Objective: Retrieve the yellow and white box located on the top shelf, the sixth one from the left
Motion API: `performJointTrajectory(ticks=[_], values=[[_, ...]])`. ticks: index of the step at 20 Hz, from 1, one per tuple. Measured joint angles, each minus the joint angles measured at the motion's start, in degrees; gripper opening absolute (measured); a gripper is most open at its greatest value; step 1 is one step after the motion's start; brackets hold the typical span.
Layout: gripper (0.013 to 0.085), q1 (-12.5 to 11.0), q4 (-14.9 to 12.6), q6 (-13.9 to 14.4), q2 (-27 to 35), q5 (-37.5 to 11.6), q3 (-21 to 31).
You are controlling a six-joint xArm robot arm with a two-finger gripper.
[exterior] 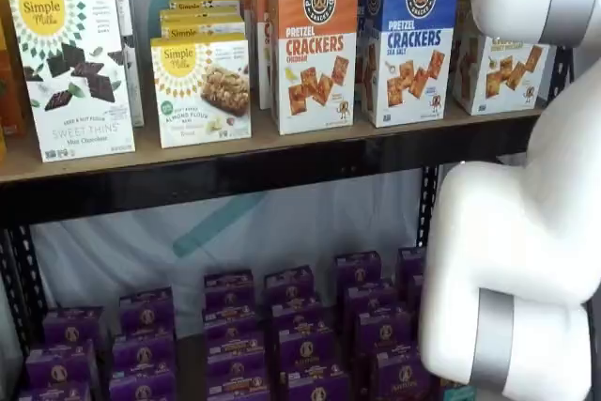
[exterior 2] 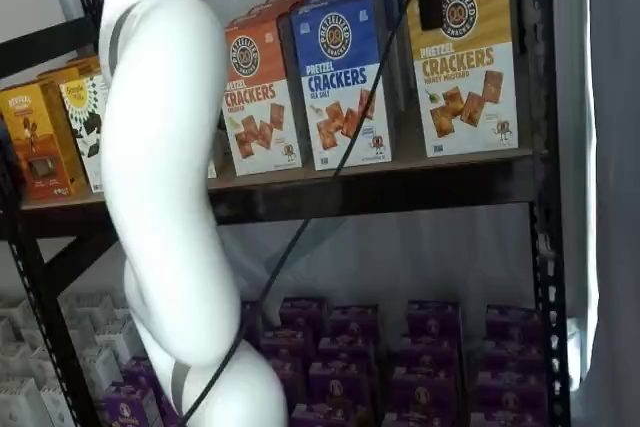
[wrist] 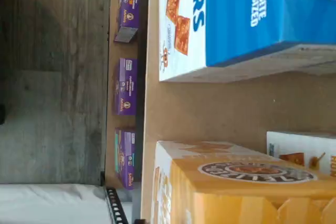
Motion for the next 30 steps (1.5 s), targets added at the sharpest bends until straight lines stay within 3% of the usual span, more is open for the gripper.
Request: performJointTrajectory(ticks=[6, 11, 16, 19, 30], values=[[0.085, 0.0, 0.02, 0.05, -0.38, 0.2, 0.5], [0.069, -0.18, 0.48, -0.1, -0.76, -0.55, 1.16], [0.069, -0.27, 0.57, -0.17, -0.61, -0.64, 1.06], [0.061, -0.39, 0.7, -0.24, -0.48, -0.58, 0.89], [0.061, -1.04, 1.17, -0.58, -0.32, 0.47, 0.28]])
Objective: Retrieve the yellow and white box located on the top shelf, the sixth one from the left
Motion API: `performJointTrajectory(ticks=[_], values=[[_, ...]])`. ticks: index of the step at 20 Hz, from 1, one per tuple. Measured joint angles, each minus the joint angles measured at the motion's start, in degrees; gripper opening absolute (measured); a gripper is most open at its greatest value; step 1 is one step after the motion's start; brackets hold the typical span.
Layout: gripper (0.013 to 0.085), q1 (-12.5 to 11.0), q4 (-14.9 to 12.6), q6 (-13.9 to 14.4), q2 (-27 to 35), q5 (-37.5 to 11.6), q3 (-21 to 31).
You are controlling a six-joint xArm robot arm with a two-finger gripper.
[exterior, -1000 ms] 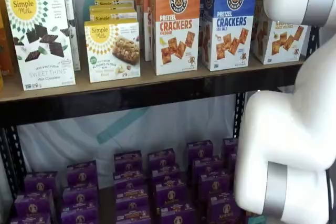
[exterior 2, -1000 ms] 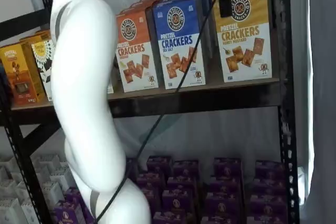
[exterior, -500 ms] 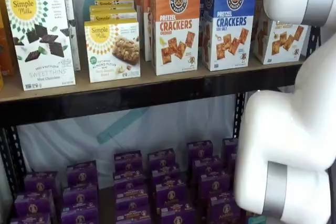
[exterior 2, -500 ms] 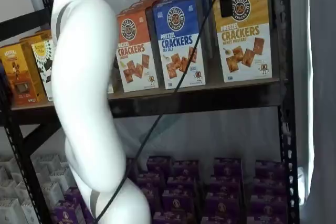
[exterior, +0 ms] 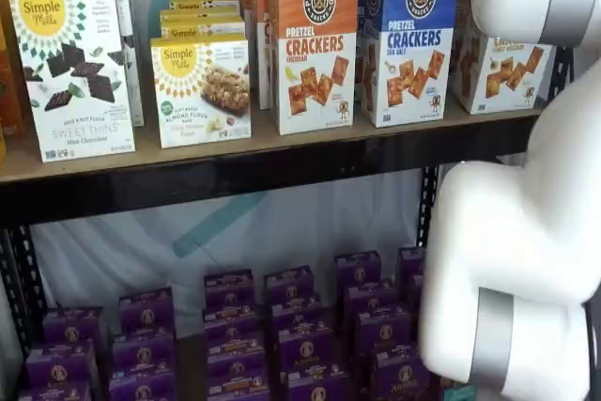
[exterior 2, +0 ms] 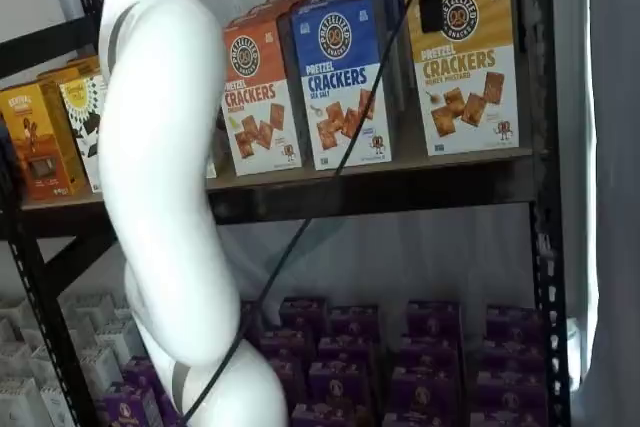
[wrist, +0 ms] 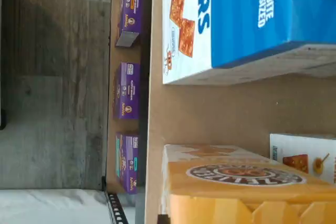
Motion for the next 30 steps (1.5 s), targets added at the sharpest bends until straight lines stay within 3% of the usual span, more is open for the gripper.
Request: performJointTrajectory(ticks=[15, 30], values=[[0.061, -3.54, 2.9, -1.76, -2.0, 4.41, -0.65], [0.061, -6.82, 4.01, -3.51, -6.69, 10.6, 1.29]])
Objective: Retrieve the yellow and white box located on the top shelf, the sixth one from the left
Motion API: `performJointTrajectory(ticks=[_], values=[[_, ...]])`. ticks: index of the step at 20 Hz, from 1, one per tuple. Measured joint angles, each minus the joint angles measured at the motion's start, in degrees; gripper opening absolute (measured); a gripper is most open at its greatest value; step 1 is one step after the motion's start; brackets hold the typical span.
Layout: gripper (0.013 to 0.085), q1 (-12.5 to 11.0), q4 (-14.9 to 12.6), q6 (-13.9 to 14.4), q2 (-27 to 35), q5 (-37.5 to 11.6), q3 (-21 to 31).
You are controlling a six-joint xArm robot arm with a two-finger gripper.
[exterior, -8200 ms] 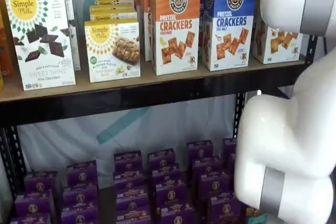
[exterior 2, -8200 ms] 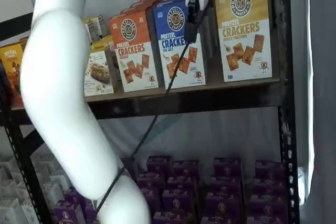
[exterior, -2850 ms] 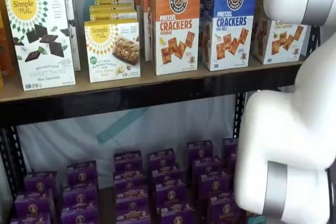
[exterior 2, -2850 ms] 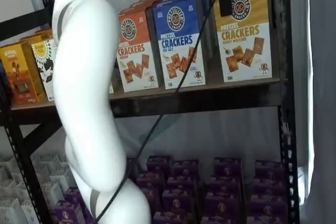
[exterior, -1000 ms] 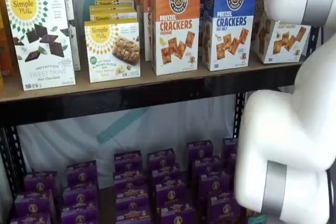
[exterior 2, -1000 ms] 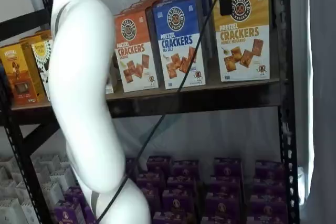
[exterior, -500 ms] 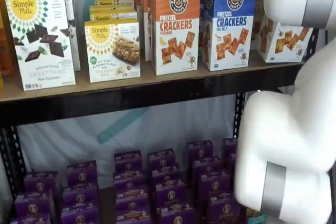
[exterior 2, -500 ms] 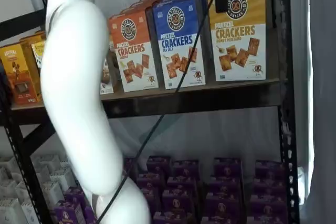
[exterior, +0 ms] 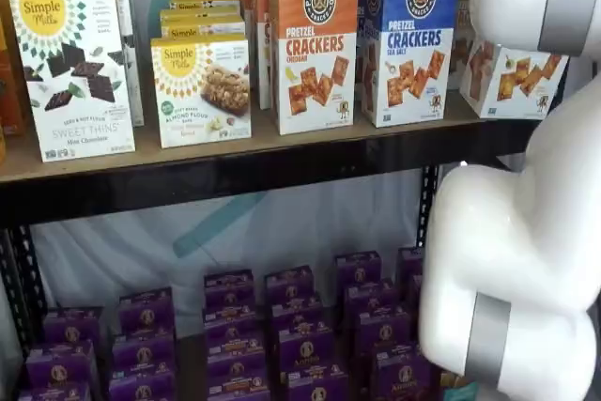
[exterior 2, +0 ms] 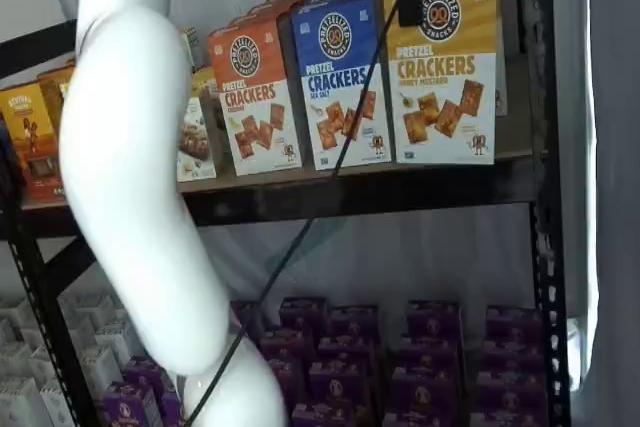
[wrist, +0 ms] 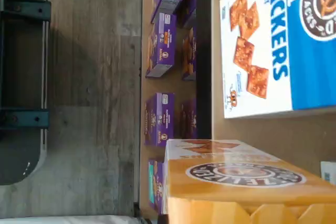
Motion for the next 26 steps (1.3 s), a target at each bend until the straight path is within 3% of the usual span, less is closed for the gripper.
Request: performJointTrajectory(ticks=[3, 11, 18, 26], values=[[0.061, -0.04, -0.28, -0.05, -2.06, 0.73, 1.92], [0.061, 1.14, -1.47, 0.14, -11.44, -1.5, 13.45], [0.061, 4.29, -4.7, 1.45, -20.03, -5.26, 24.65], [0.061, 7.85, -6.87, 4.28, -25.28, -5.18, 31.22]])
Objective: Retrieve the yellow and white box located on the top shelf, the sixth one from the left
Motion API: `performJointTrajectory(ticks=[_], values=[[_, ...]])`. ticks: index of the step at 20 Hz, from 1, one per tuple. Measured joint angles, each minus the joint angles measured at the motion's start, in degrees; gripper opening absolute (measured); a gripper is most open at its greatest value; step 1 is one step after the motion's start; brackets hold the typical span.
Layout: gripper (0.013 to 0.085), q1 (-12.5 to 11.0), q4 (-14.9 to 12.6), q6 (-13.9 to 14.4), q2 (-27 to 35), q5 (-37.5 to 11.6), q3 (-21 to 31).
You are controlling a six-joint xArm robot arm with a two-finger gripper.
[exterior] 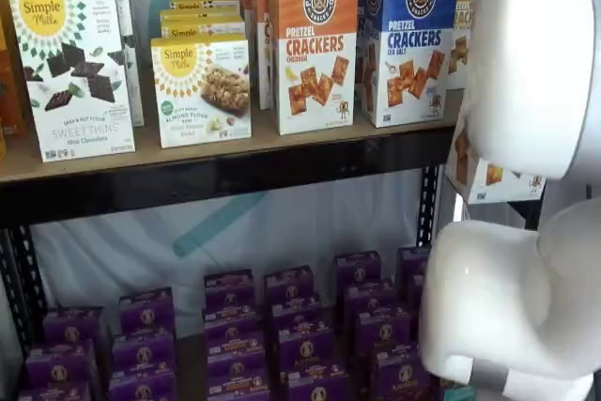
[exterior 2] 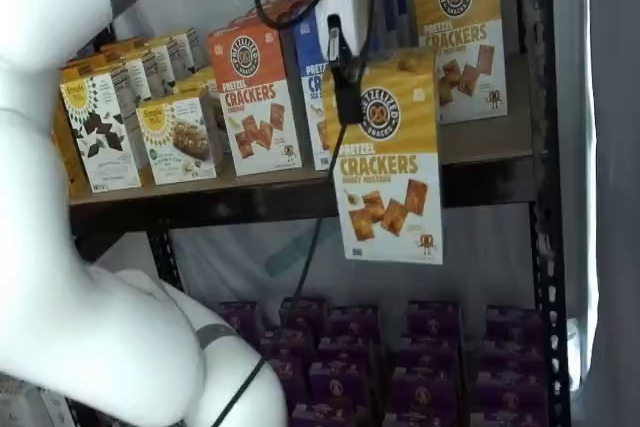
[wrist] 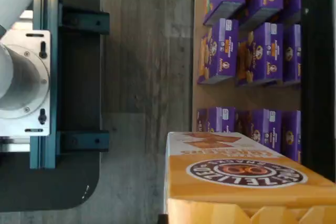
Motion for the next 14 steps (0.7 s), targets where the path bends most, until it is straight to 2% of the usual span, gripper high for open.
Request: performJointTrajectory(ticks=[9, 14], values=[[0.061, 4.79, -1.04, 4.6, -3.89, 1.96, 4.14], [0.061, 8.5, -1.79, 8.08, -6.15, 2.72, 6.39]])
